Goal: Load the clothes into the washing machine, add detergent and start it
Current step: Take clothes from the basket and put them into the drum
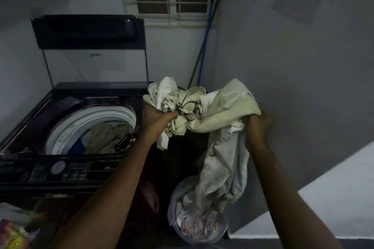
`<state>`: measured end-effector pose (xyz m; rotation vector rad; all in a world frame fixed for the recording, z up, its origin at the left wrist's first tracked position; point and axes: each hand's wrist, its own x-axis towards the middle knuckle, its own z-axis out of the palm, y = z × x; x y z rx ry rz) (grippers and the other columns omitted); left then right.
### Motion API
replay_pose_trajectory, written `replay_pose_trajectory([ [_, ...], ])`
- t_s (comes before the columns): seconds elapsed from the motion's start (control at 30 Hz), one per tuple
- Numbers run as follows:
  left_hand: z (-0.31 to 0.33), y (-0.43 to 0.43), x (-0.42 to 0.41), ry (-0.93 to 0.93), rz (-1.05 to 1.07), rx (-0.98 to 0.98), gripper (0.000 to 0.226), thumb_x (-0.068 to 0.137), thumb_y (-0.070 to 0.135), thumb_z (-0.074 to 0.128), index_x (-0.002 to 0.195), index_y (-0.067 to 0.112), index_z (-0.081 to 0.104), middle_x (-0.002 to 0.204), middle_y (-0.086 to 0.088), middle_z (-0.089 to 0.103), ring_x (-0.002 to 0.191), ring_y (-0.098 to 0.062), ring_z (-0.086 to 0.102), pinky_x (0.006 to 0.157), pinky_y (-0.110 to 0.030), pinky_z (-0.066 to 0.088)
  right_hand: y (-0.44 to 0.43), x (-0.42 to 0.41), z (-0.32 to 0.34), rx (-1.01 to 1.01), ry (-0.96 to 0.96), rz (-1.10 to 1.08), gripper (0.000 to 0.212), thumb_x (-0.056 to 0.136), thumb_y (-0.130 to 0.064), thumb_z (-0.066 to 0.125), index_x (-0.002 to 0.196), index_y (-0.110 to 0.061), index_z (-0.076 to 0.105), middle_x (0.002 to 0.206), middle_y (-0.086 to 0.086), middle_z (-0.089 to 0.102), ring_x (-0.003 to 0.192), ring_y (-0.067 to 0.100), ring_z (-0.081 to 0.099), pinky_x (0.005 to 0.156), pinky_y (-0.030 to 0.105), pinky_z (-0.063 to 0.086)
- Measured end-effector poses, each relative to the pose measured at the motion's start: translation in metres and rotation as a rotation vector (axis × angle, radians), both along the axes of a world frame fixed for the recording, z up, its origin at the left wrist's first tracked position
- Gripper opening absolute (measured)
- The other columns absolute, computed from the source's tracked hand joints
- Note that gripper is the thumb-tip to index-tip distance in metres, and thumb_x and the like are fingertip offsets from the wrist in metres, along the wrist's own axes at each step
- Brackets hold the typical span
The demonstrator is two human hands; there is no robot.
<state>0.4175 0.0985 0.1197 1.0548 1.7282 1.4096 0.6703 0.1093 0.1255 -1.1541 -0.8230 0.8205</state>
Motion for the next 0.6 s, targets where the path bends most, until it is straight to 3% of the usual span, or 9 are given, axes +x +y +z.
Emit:
replay_pose_trajectory([
  [0.1,0.0,0.003,0.018,-0.019,-0.023,0.001,0.07,0.047,0.031,0.087,0.112,0.014,0.066,0.107,-0.001,0.071,0.097,-0.015,0.067,0.089,-0.035,0.056,-0.003,-0.031,0.022,-0.073,-0.12,0.269,0.018,0.083,-0.016,0.056,0.097,-0.014,0.066,0.09,0.002,0.066,0.077,0.013,0.063,0.07,0.025,0.052],
  [0.2,0.0,0.005,0.015,-0.09,-0.069,0.021,0.074,0.044,0.037,0.082,0.114,0.02,0.066,0.105,0.002,0.073,0.099,-0.015,0.07,0.092,-0.043,0.056,-0.011,-0.046,0.024,-0.187,-0.084,0.617,0.033,0.096,-0.021,0.053,0.121,-0.002,0.059,0.097,-0.001,0.068,0.081,0.004,0.068,0.07,0.017,0.053],
  [0.3,0.003,0.001,0.009,-0.165,-0.194,0.048,0.077,0.053,0.023,0.086,0.124,0.015,0.06,0.111,-0.001,0.073,0.104,-0.017,0.07,0.093,-0.041,0.055,-0.013,-0.049,0.024,-0.213,-0.071,0.725,0.07,0.083,-0.065,0.056,0.128,-0.012,0.059,0.12,0.007,0.067,0.113,0.016,0.062,0.1,0.035,0.047],
  [0.37,0.005,-0.005,0.013,-0.245,-0.296,0.072,0.072,0.059,0.009,0.089,0.124,0.009,0.058,0.111,-0.004,0.073,0.104,-0.019,0.07,0.086,-0.033,0.057,-0.011,-0.048,0.024,-0.265,-0.049,0.742,0.096,0.067,-0.086,0.049,0.131,-0.014,0.056,0.129,0.012,0.061,0.119,0.021,0.057,0.107,0.042,0.04],
  [0.47,0.004,-0.011,0.024,-0.315,-0.397,0.097,0.054,0.068,0.002,0.081,0.115,0.016,0.058,0.107,0.002,0.072,0.103,-0.013,0.069,0.082,-0.023,0.056,-0.009,-0.05,0.029,-0.246,0.025,0.793,0.081,0.088,-0.069,0.025,0.129,-0.006,0.055,0.127,0.017,0.061,0.12,0.026,0.057,0.102,0.037,0.045],
  [0.6,0.0,-0.008,0.034,-0.306,-0.371,0.122,0.079,0.053,0.019,0.093,0.123,0.015,0.057,0.118,0.002,0.07,0.112,-0.011,0.066,0.095,-0.029,0.053,-0.01,-0.054,0.031,-0.228,0.004,0.803,0.072,0.091,-0.063,0.031,0.127,-0.007,0.058,0.125,0.013,0.063,0.119,0.025,0.059,0.103,0.039,0.045],
])
